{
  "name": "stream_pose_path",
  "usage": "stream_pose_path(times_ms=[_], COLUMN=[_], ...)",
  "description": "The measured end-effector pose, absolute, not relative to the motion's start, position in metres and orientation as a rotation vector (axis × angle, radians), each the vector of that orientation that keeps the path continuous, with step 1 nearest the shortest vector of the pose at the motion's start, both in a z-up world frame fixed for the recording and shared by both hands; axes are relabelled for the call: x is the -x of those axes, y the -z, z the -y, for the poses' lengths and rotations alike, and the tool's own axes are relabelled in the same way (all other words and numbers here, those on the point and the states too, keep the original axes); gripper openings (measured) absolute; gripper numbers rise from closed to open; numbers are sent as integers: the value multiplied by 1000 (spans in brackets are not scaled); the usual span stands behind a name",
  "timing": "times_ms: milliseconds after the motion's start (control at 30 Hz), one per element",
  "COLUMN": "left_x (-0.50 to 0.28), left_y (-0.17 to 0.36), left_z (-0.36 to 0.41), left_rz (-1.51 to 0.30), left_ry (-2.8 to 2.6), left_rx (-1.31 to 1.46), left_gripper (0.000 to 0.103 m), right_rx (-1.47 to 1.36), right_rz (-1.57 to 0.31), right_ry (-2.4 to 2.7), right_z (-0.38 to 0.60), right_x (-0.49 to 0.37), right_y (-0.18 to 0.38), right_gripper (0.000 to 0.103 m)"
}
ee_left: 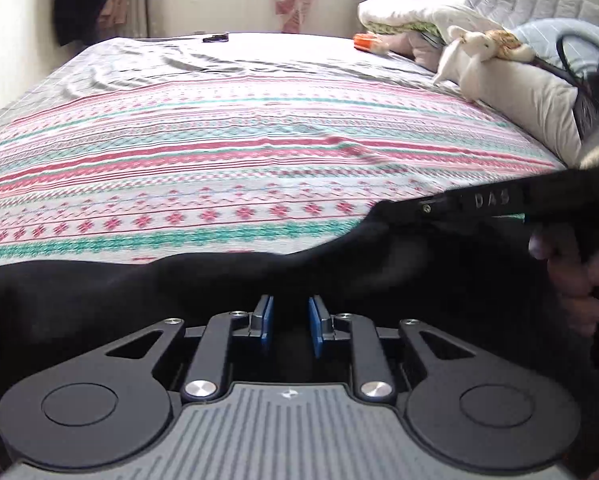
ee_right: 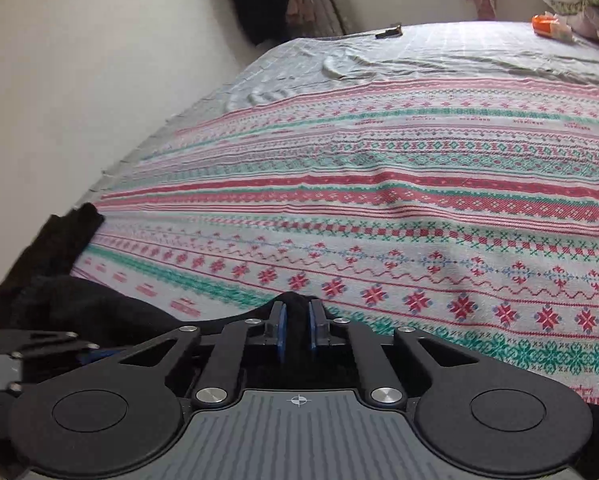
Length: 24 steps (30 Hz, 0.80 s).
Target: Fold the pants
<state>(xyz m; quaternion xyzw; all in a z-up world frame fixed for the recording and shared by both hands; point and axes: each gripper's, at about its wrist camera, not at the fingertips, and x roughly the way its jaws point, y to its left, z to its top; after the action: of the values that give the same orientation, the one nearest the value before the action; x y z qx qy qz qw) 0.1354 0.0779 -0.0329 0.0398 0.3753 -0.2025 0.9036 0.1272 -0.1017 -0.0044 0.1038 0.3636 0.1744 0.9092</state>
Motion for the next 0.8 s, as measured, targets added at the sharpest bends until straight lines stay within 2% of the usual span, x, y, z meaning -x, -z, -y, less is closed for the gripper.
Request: stream_pose_path(times_ms=[200, 267, 300, 533, 600, 633, 733, 767, 800], left_x=[-133, -133, -133, -147, -152, -153, -158, -158, -155], left_y=[26, 20, 16, 17, 23, 25, 30, 30, 28], left_z=[-92, -102, -107, -135, -144, -150, -156, -154, -151], left_rz=[-802, -780, -757, -732, -734, -739, -742, -740, -734], left_ry=[377, 375, 367, 180, 97, 62, 27, 19, 9], left_rx=[-188, -151, -131, -128, -156, -170, -181, -186, -200], left_gripper=[56, 56, 56, 55, 49, 36, 36, 36, 36], right_rx=[-73, -101, -117, -154, -156, -153, -93, -78, -71], right_rz=[-628, -616, -607, -621, -635, -648, -690, -671, -652], right_ry=[-265, -239, -228, -244, -273, -274, -196, -165, -138], right_z=[84, 91, 97, 113, 108, 106, 108, 114, 120], right_x=[-123, -119, -117, -82, -72, -70, -71, -72, -74], right_y=[10, 1, -4, -24, -20, -17, 3, 8, 9], right_gripper=[9, 14, 19, 19, 19, 19, 18, 6, 6])
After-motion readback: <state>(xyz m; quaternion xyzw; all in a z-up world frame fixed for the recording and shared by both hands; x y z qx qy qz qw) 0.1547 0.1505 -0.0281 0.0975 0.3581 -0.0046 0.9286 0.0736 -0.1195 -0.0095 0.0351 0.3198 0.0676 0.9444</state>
